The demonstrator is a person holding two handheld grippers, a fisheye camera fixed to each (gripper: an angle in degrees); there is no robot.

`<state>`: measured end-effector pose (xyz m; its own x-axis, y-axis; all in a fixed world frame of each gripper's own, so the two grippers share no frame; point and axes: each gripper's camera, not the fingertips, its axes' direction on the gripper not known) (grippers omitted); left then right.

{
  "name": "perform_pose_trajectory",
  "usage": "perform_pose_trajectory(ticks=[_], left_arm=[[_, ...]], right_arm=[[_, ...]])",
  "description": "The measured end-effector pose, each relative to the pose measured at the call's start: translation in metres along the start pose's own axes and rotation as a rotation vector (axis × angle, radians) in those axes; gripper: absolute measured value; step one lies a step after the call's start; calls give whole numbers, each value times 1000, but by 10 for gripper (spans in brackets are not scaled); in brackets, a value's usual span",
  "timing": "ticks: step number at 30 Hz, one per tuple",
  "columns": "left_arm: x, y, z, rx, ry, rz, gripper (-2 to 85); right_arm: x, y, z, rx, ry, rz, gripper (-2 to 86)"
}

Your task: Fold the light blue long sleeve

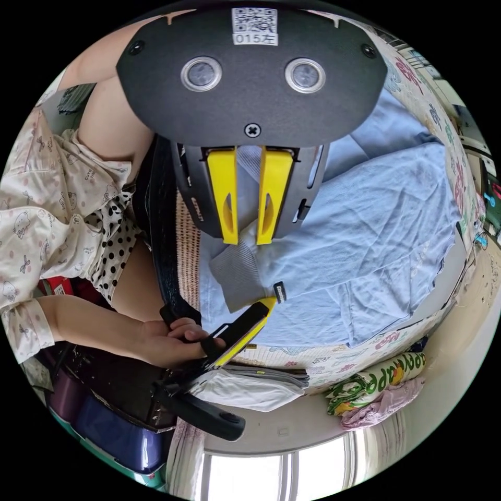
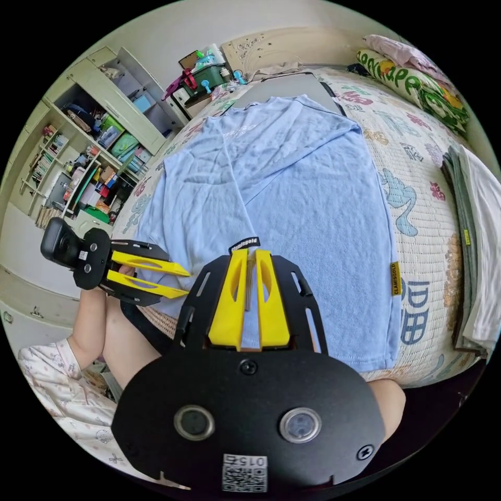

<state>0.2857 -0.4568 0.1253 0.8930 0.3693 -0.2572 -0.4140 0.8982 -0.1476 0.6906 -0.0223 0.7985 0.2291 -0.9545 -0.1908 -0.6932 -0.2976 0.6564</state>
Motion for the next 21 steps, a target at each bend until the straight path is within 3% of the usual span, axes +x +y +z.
perform_pose_trajectory(ticks=[7,16,21], left_arm=[[-1,-14,0,-4,33,-3,50],[0,-27,9,8,49,-63,55],[4,-33,14,25,55,-91,57]], right_arm=[[-21,34,68,-23,187,-97,21],[-28,66,137,-174,252,-185,31],[-25,105,163,-139,260,-186,36]])
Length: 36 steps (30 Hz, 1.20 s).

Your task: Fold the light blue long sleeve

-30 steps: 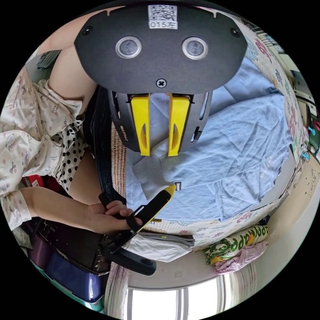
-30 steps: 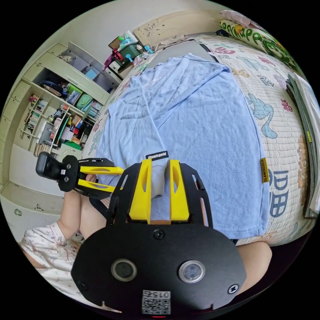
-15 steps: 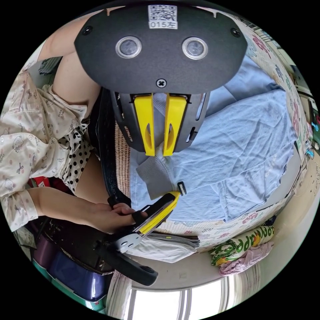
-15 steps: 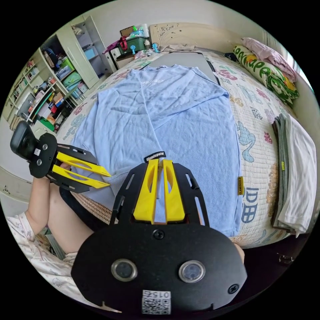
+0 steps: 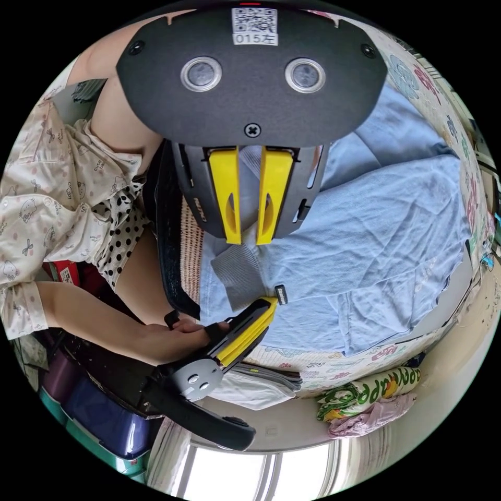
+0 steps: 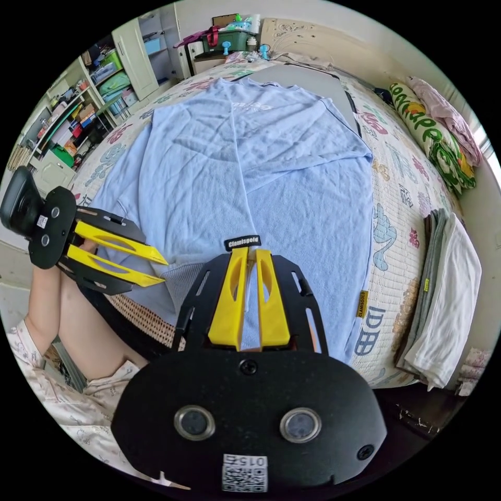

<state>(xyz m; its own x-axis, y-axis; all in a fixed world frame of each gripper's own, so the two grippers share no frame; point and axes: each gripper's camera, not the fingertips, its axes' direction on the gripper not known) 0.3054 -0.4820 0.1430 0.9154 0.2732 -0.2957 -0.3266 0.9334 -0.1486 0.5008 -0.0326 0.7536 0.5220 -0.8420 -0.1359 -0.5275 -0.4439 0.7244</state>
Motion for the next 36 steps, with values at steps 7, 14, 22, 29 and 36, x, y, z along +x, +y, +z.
perform_pose_trajectory(ticks=[7,14,22,29,36], left_arm=[[21,-7,10,24,-46,-21,59],[14,-13,22,25,57,-85,62],[66,-38,49,-2,-70,21,65],[90,-39,78,41,-87,26,67],[114,-41,115,45,-110,37,68]], right_arm=[[-11,68,37,72,-27,64,46],[-37,147,1,209,-44,130,14],[-57,309,-150,841,-193,226,-4],[-117,495,-247,1578,-197,251,-5],[-196,604,-271,1965,-207,1,-6]])
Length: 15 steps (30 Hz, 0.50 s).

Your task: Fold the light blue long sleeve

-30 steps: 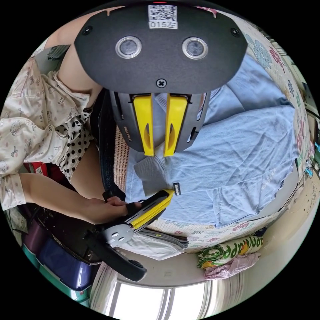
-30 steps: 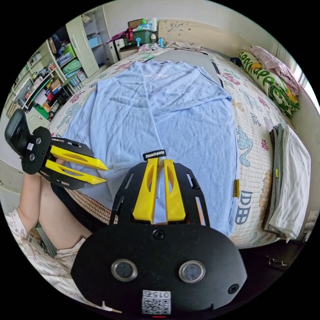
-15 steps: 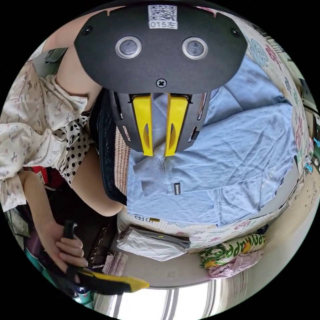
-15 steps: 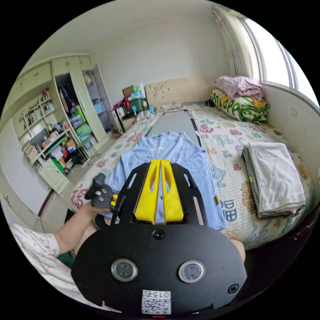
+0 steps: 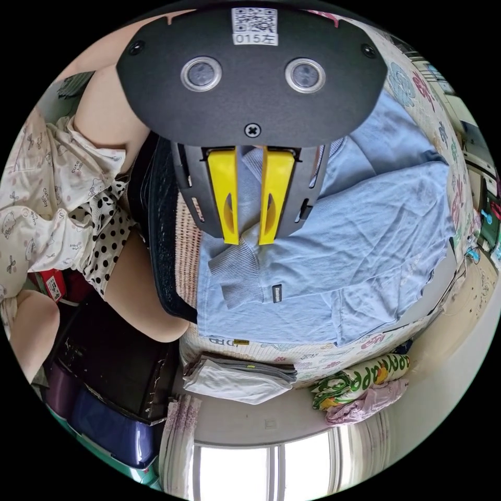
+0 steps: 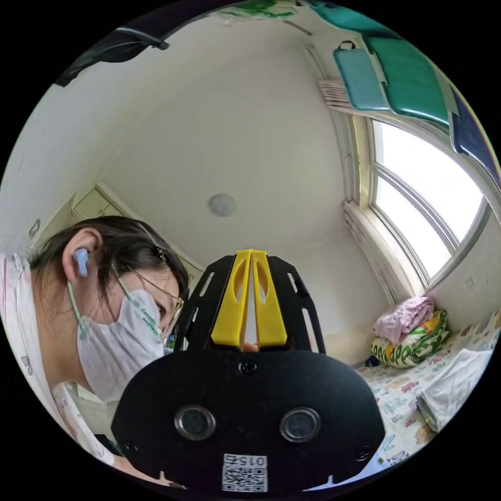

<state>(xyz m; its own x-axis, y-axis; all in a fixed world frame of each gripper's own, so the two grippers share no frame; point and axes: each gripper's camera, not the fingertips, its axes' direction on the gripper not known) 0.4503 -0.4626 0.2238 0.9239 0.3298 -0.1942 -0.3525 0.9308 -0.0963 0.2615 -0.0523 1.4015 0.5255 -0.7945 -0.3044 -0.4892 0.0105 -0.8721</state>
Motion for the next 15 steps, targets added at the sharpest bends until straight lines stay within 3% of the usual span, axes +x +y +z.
perform_pose_trajectory(ticks=[4,15], left_arm=[[7,3,20,5,17,-8,68],[24,28,92,12,55,-29,67]], right_arm=[[-13,-21,-12,44,-101,11,-6],[-41,-39,8,130,-149,-38,-6]])
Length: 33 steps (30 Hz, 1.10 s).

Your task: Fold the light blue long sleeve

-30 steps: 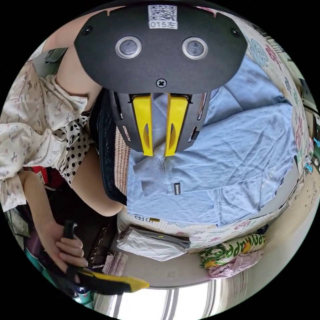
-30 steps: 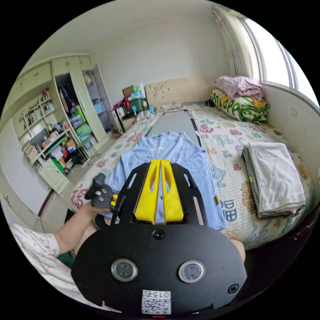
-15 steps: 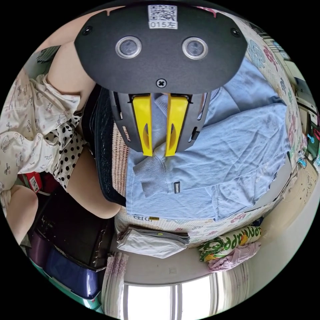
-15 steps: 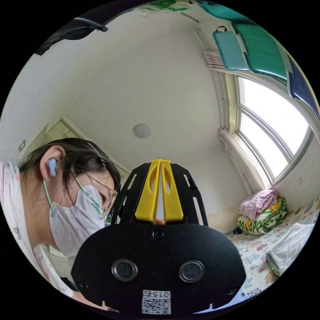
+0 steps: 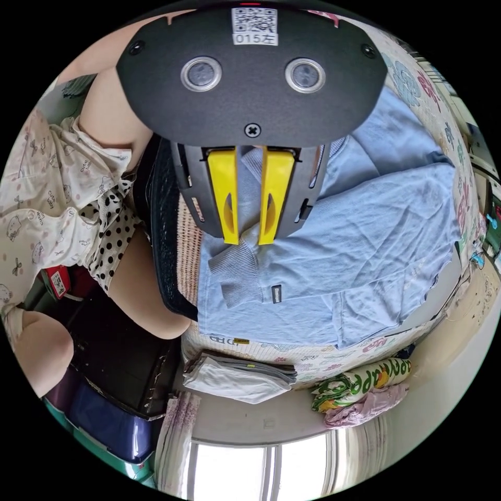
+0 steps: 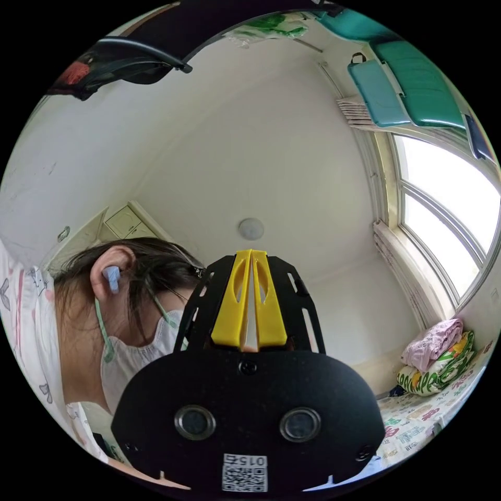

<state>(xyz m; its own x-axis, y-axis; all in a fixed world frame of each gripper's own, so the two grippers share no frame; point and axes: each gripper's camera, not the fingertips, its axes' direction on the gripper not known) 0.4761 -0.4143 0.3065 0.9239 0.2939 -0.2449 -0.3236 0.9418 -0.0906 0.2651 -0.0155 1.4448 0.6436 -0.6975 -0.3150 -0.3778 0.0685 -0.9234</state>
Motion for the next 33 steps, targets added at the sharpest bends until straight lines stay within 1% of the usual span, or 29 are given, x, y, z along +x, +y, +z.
perform_pose_trajectory(ticks=[5,10,12,14,15,17,19,20,21,22,23,25,26,27,28,29,31,33], left_arm=[[-9,25,40,5,65,-43,65],[-11,56,73,20,121,-46,68],[-11,72,80,44,153,-35,71],[-13,99,76,98,225,-37,68],[-16,117,68,138,268,-38,64],[-23,148,53,199,291,-39,64],[-39,181,36,244,235,-76,64],[-58,203,24,286,170,-145,70],[-86,229,11,361,108,-270,75],[-103,244,6,412,84,-354,77],[-137,277,0,519,53,-542,80],[-181,319,0,625,-5,-730,83],[-206,335,3,621,-89,-799,85],[-232,347,8,591,-184,-868,94],[-246,351,11,578,-219,-903,99],[-275,358,19,555,-258,-946,111],[-322,361,35,495,-258,-968,121],[-380,362,61,434,-270,-982,128]], right_arm=[[1,-4,34,22,16,-33,-6],[23,-7,94,-47,1,-49,-6],[35,-4,115,-66,54,-81,-6],[52,1,138,-105,120,-108,-6],[69,7,156,-153,157,-115,-6],[102,23,188,-250,178,-134,-5],[159,58,241,-427,135,-149,-3],[177,69,256,-476,127,-122,-2],[217,92,289,-581,124,-28,1],[258,119,324,-697,115,80,7],[277,133,342,-753,105,129,11],[341,200,414,-932,58,226,27],[356,218,431,-973,62,234,30],[389,260,467,-1053,88,251,34],[421,301,501,-1141,97,250,39],[436,323,519,-1194,104,242,41],[495,408,583,-1394,144,301,62],[527,461,624,-1492,186,348,82]])
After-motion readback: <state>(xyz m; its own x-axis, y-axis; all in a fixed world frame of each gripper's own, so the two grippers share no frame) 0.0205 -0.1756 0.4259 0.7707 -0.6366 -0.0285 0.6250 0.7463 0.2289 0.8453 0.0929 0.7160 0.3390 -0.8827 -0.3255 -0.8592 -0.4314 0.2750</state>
